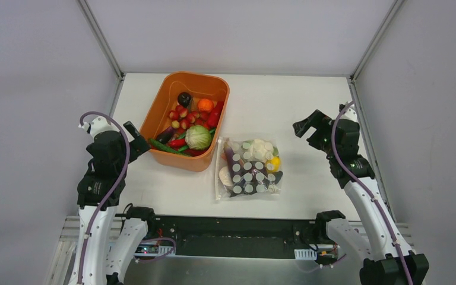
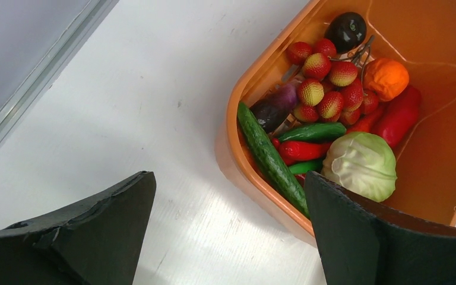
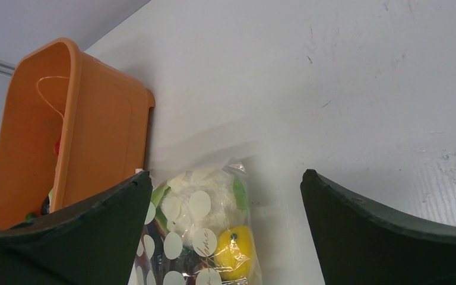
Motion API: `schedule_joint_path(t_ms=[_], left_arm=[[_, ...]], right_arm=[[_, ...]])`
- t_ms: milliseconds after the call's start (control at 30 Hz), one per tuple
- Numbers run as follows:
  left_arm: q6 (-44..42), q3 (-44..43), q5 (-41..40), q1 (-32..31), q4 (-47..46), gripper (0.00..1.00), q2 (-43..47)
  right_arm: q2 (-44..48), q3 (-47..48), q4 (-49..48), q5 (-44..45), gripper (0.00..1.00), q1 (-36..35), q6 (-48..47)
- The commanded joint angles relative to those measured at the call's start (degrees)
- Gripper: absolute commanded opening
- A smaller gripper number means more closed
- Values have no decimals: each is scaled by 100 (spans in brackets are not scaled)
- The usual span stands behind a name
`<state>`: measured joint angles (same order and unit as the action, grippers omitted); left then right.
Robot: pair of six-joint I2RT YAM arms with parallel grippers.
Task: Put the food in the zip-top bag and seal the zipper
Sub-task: Reset both arms
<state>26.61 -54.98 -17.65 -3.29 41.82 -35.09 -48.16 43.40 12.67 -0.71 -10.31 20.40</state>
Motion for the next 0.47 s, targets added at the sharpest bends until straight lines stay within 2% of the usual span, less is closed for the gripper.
schedule_joint_path(t_ms=[0,433], left_arm=[[-73,154,-6,25,-329,99,252],[-152,225,273,30,-523,99,311]], right_arm=[[107,99,-161,-165,100,20,47],[238,5,-212,-155,100,15,22]])
